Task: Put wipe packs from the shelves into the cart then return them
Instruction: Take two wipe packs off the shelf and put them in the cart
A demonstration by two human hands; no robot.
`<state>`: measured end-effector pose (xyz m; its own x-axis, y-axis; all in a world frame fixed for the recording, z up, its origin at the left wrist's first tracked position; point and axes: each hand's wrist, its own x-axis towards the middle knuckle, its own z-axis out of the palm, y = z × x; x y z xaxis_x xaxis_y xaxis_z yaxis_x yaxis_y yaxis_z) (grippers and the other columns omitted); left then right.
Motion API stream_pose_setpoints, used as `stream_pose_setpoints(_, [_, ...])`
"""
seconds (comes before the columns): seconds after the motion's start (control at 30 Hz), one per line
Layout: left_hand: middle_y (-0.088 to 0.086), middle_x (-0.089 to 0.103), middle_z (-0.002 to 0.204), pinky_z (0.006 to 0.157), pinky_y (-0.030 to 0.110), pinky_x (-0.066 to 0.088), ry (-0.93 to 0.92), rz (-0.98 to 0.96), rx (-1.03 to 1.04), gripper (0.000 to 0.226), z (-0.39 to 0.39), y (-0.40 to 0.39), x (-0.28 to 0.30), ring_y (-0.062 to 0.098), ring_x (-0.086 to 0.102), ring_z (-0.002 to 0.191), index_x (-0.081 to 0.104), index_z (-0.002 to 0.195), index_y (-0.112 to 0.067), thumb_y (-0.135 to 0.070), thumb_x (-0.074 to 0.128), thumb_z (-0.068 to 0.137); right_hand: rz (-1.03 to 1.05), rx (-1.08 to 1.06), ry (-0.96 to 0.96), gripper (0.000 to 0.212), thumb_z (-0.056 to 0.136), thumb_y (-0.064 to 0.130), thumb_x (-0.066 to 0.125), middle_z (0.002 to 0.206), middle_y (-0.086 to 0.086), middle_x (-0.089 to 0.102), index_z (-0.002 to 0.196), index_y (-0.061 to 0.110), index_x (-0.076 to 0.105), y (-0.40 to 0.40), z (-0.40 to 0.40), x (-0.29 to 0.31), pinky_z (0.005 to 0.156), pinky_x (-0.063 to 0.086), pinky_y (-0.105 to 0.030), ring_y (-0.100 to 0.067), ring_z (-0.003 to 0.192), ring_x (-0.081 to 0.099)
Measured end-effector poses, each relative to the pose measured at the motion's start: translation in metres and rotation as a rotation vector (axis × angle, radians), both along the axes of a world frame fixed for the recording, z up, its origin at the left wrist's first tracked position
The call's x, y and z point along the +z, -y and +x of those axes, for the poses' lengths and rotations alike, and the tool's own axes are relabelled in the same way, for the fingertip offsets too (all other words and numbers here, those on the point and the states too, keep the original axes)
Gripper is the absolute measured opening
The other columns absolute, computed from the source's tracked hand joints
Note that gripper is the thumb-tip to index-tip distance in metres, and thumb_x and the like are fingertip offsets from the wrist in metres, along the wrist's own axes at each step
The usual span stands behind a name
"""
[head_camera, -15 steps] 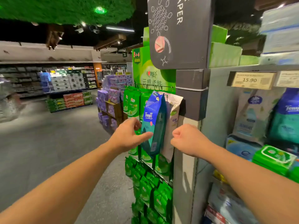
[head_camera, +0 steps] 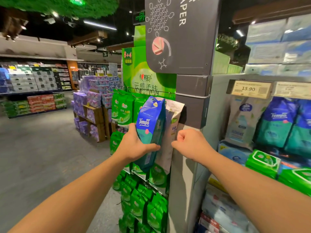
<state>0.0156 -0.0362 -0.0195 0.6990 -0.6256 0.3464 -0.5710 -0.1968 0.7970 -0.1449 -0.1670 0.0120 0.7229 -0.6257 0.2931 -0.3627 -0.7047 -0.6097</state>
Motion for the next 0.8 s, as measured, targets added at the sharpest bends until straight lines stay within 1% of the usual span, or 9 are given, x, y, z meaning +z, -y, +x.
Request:
stream_pose_setpoints(0.17, [0.0, 0.069, 0.106, 0.085, 0.046, 0.059, -0.133, -0.145, -0.095, 0.083, 0.008, -0.026, 0.011, 0.021, 0.07, 0.095, 0.048, 0.111, -0.021, -0.046, 0.086, 0.041, 0.057, -0.19, 0.079, 0.02, 0.081, 0.024, 0.061, 0.074, -0.009, 0.061, 0.064, 0.015, 0.053, -0.017, 0.014, 0.0, 0.063, 0.049, -0.034, -0.024, 0.078, 0.06])
stream_pose_setpoints(0.27, [0.006, 0.071, 0.105, 0.075, 0.036, 0.06, -0.224, -0.216, -0.188, 0.085, 0.003, -0.041, 0.022, 0.019, 0.071, 0.085, 0.05, 0.114, -0.016, -0.043, 0.083, 0.041, 0.159, -0.273, 0.13, 0.017, 0.082, 0.027, 0.063, 0.089, -0.01, 0.063, 0.084, 0.011, 0.059, -0.031, 0.023, -0.004, 0.061, 0.041, -0.031, -0.028, 0.086, 0.058])
stream_pose_setpoints(0.4, [0.001, 0.073, 0.095, 0.068, 0.032, 0.057, -0.348, -0.378, -0.253, 0.084, -0.006, -0.049, 0.037, 0.015, 0.071, 0.078, 0.051, 0.118, -0.011, -0.045, 0.082, 0.049, 0.324, -0.38, 0.216, 0.06, 0.078, 0.034, 0.08, 0.124, -0.014, 0.059, 0.122, 0.004, 0.052, -0.048, 0.039, -0.007, 0.084, 0.044, -0.033, -0.033, 0.114, 0.055])
stream_pose_setpoints(0.43, [0.002, 0.073, 0.098, 0.07, 0.036, 0.059, -0.388, -0.404, -0.254, 0.084, -0.008, -0.051, 0.041, 0.018, 0.072, 0.081, 0.052, 0.12, -0.011, -0.052, 0.082, 0.053, 0.363, -0.402, 0.225, 0.067, 0.078, 0.03, 0.082, 0.13, -0.016, 0.054, 0.128, 0.002, 0.046, -0.054, 0.044, -0.008, 0.089, 0.044, -0.035, -0.034, 0.118, 0.053])
stream_pose_setpoints(0.5, [0.008, 0.074, 0.107, 0.08, 0.043, 0.06, -0.485, -0.379, -0.243, 0.079, -0.01, -0.056, 0.05, 0.024, 0.073, 0.09, 0.06, 0.121, -0.015, -0.074, 0.068, 0.069, 0.411, -0.444, 0.242, 0.063, 0.084, 0.01, 0.073, 0.139, -0.022, 0.043, 0.135, -0.001, 0.037, -0.063, 0.053, -0.01, 0.096, 0.041, -0.038, -0.037, 0.122, 0.048])
stream_pose_setpoints(0.53, [0.008, 0.076, 0.105, 0.082, 0.042, 0.06, -0.54, -0.357, -0.239, 0.069, -0.011, -0.061, 0.053, 0.024, 0.074, 0.089, 0.065, 0.118, -0.017, -0.075, 0.054, 0.08, 0.426, -0.463, 0.255, 0.06, 0.086, 0.003, 0.067, 0.141, -0.024, 0.04, 0.136, -0.002, 0.035, -0.064, 0.056, -0.012, 0.099, 0.039, -0.039, -0.039, 0.124, 0.046])
stream_pose_setpoints(0.6, [0.007, 0.075, 0.092, 0.075, 0.035, 0.058, -0.677, -0.356, -0.272, 0.054, -0.006, -0.072, 0.05, 0.022, 0.073, 0.078, 0.069, 0.111, -0.016, -0.058, 0.037, 0.096, 0.458, -0.472, 0.29, 0.061, 0.084, 0.007, 0.071, 0.139, -0.024, 0.044, 0.134, -0.001, 0.036, -0.065, 0.061, -0.016, 0.1, 0.04, -0.04, -0.039, 0.126, 0.046])
stream_pose_setpoints(0.7, [0.01, 0.07, 0.091, 0.065, 0.033, 0.06, -0.814, -0.399, -0.308, 0.051, 0.008, -0.093, 0.04, 0.025, 0.069, 0.074, 0.062, 0.126, -0.008, -0.035, 0.035, 0.092, 0.44, -0.453, 0.251, 0.065, 0.073, 0.035, 0.083, 0.128, -0.015, 0.059, 0.122, 0.009, 0.048, -0.066, 0.063, -0.02, 0.092, 0.048, -0.041, -0.036, 0.118, 0.056])
stream_pose_setpoints(0.8, [0.011, 0.07, 0.099, 0.065, 0.033, 0.06, -0.876, -0.441, -0.297, 0.05, 0.022, -0.112, 0.031, 0.028, 0.069, 0.079, 0.06, 0.132, -0.009, -0.032, 0.043, 0.091, 0.425, -0.417, 0.253, 0.059, 0.062, 0.047, 0.086, 0.114, -0.006, 0.066, 0.104, 0.021, 0.053, -0.069, 0.061, -0.02, 0.086, 0.053, -0.041, -0.032, 0.104, 0.062])
